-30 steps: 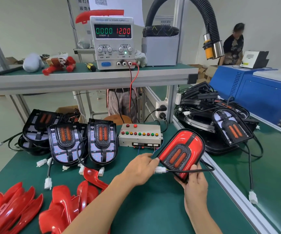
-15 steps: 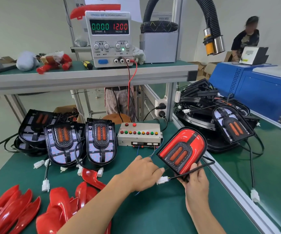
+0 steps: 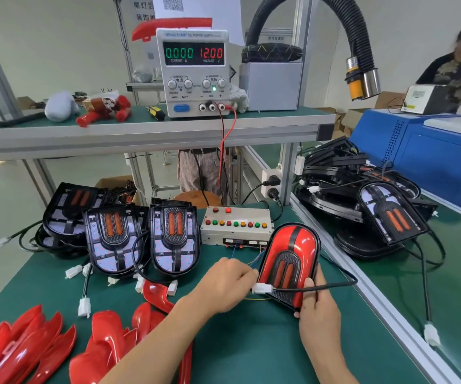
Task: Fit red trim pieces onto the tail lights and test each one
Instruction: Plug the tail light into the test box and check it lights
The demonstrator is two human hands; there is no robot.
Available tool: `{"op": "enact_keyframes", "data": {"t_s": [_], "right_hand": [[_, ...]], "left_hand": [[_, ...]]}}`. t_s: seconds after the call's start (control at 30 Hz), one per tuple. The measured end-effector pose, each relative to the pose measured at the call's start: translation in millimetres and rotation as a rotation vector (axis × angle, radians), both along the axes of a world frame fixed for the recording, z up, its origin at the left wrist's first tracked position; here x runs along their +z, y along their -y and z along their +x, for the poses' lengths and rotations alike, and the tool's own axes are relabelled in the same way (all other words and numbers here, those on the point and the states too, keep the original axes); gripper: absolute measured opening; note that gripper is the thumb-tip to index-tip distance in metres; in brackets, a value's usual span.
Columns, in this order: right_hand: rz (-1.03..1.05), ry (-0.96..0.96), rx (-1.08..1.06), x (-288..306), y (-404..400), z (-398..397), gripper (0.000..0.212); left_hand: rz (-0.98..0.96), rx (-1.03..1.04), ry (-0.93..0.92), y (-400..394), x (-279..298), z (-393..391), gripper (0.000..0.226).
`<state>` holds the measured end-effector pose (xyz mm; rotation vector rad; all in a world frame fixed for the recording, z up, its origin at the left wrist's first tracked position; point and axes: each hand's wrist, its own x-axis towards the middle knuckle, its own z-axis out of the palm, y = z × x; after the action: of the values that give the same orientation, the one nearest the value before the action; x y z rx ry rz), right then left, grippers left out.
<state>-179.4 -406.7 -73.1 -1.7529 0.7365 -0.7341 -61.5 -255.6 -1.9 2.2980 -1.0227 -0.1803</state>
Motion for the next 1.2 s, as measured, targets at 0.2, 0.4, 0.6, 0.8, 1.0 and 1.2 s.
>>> {"op": "enact_keyframes", "data": {"t_s": [0.2,0.4,0.6,0.8,1.0,1.2], "right_hand": [[-0.023,-0.066,-0.014,2.6,0.1,-1.2,0.049],[-0.055,-0.142,-0.021,7.4,0.5,-1.7,0.047],[-0.042,-0.15,-0.058,8.8,1.9,1.5,0.044],[-0.022,-0.126,-0.052,16.5,-2.3,-1.8,0.052],[0.042,-0.111,-0.025,20.3,-3.8,-3.9,0.04],[0.036,-0.142,-0.026,24.0,-4.2,-3.4,0.047]], "left_hand": [[-0.107,0.335,0.222,3.9,-2.9,21.1,0.044],[0.057,0.337,0.205,18.5,-6.3,47.4,0.037],[0.262,0.38,0.12,26.0,-1.1,71.5,0.055],[0.327,0.421,0.07,37.2,1.3,81.3,0.057],[0.42,0.409,0.139,44.1,0.8,84.4,0.058],[0.512,0.387,0.166,45.6,4.4,87.1,0.065]]}}
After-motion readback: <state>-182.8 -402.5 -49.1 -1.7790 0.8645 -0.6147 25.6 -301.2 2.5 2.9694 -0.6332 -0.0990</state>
